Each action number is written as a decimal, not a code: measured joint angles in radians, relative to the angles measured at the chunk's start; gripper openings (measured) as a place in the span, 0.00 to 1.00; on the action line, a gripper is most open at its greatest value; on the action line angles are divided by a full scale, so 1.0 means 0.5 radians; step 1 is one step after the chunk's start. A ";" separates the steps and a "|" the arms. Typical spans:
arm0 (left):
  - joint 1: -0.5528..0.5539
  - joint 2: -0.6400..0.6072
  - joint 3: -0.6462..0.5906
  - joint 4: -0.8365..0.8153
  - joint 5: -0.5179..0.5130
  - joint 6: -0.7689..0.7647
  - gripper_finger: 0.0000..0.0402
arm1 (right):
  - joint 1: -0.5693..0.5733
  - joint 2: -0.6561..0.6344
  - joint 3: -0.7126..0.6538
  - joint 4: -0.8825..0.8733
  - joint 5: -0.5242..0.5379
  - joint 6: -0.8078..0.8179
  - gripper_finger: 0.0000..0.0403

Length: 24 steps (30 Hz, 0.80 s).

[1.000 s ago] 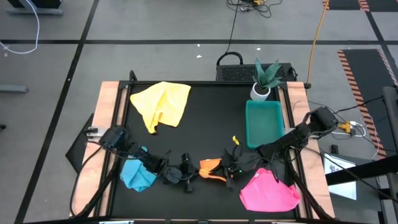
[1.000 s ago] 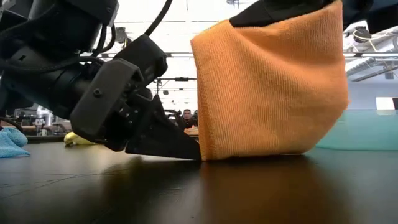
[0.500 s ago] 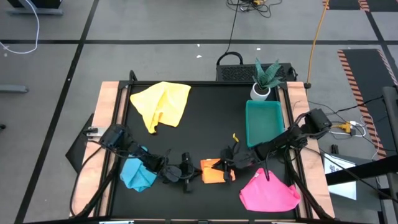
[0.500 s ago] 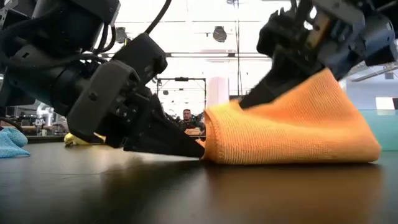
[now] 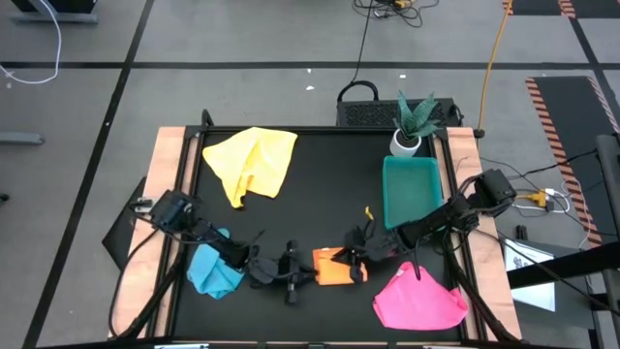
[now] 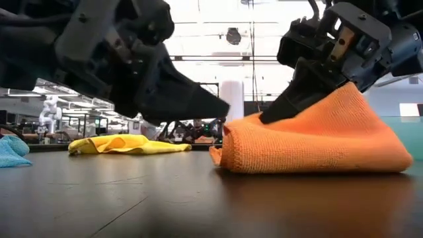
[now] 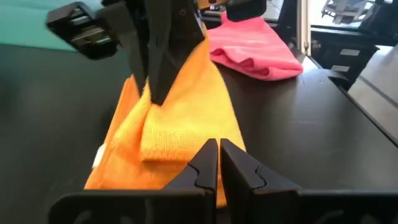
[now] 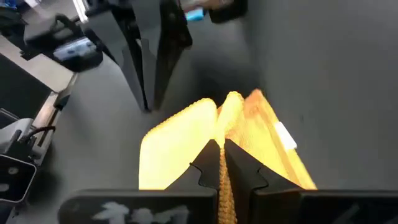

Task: Fold microfiber towels
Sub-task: Fold the orange microfiber cloth

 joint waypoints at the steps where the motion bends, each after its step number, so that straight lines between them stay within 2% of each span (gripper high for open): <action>1: 0.002 0.003 0.009 -0.004 0.006 0.002 0.05 | -0.009 0.000 0.000 0.025 -0.002 -0.010 0.00; 13: 0.040 0.002 0.158 -0.259 0.009 0.089 0.05 | -0.118 0.170 -0.002 0.089 -0.005 -0.068 0.01; 19: 0.098 0.002 0.161 -0.348 0.009 0.023 0.05 | -0.129 0.182 -0.002 0.091 0.013 -0.210 0.07; 24: 0.118 0.002 0.161 -0.414 0.008 -0.033 0.05 | -0.130 0.118 -0.002 0.074 0.055 -0.321 0.17</action>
